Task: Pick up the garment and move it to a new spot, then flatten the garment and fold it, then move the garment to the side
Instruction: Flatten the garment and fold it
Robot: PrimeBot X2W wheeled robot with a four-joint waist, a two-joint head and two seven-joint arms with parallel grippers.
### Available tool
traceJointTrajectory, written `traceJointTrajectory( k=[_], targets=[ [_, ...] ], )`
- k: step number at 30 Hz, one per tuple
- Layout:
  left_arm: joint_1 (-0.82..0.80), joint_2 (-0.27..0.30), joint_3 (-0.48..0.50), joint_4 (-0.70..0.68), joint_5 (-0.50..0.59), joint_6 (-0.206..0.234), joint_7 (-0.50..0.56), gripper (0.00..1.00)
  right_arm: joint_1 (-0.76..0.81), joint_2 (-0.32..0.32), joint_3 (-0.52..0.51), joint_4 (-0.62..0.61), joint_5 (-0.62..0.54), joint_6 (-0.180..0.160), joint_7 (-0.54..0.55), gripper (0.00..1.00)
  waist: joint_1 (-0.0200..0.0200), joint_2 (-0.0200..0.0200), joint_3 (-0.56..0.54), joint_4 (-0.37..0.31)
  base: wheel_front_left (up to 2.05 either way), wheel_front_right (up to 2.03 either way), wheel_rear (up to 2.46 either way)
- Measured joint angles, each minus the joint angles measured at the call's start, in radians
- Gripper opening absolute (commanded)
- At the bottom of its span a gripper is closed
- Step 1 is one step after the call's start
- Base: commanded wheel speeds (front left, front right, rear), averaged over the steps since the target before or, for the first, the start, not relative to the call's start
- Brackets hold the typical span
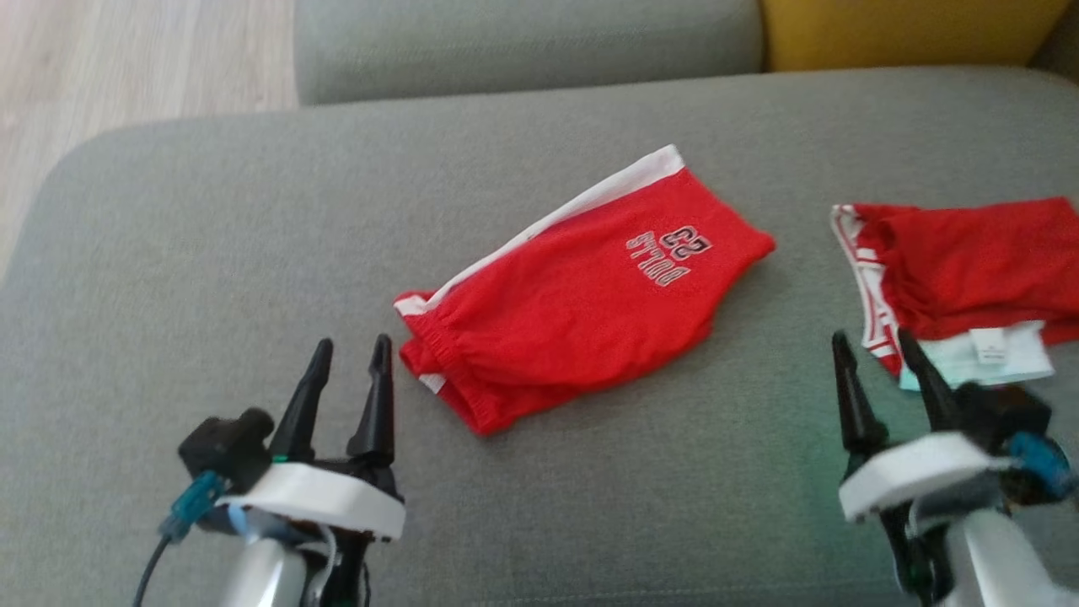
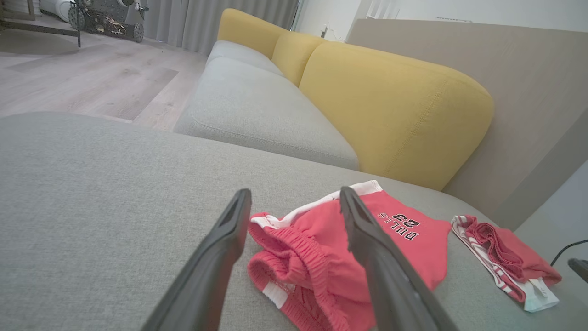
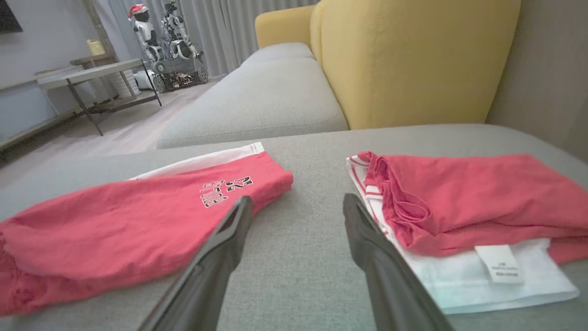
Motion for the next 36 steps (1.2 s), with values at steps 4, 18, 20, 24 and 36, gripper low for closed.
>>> traceJointTrajectory(
  k=[4,18,20,24,36],
  targets=[
    [-0.025,-0.003,-0.028,0.003,-0.003,0.0,0.0,1.0,-0.081,0.021,-0.021,0.031,0.132,0.0,0.075,1.0,0.0,0.0,0.038,0.034,0.0,0.0,0.0],
    [-0.099,-0.003,-0.117,-0.021,-0.026,0.004,0.0,1.0,-0.353,0.038,-0.205,0.336,0.394,0.0,0.284,1.0,0.0,0.0,0.141,0.186,0.0,0.0,0.0],
    [-0.099,-0.003,-0.123,-0.032,-0.027,0.004,0.0,1.0,-0.378,0.038,-0.213,0.373,0.403,0.0,0.295,1.0,0.0,0.0,0.151,0.204,0.0,0.0,0.0],
    [-0.099,-0.003,-0.133,-0.042,-0.029,0.004,0.0,1.0,-0.421,0.04,-0.241,0.446,0.385,0.0,0.312,1.0,0.0001,0.0,0.169,0.229,0.0,0.0,0.0],
    [-0.13,-0.003,-0.148,-0.058,-0.039,0.008,0.0,1.0,-0.601,0.024,-0.297,0.634,0.286,0.0,0.344,0.52,0.0,0.0,0.197,0.256,0.0,0.0,0.0]
  ],
)
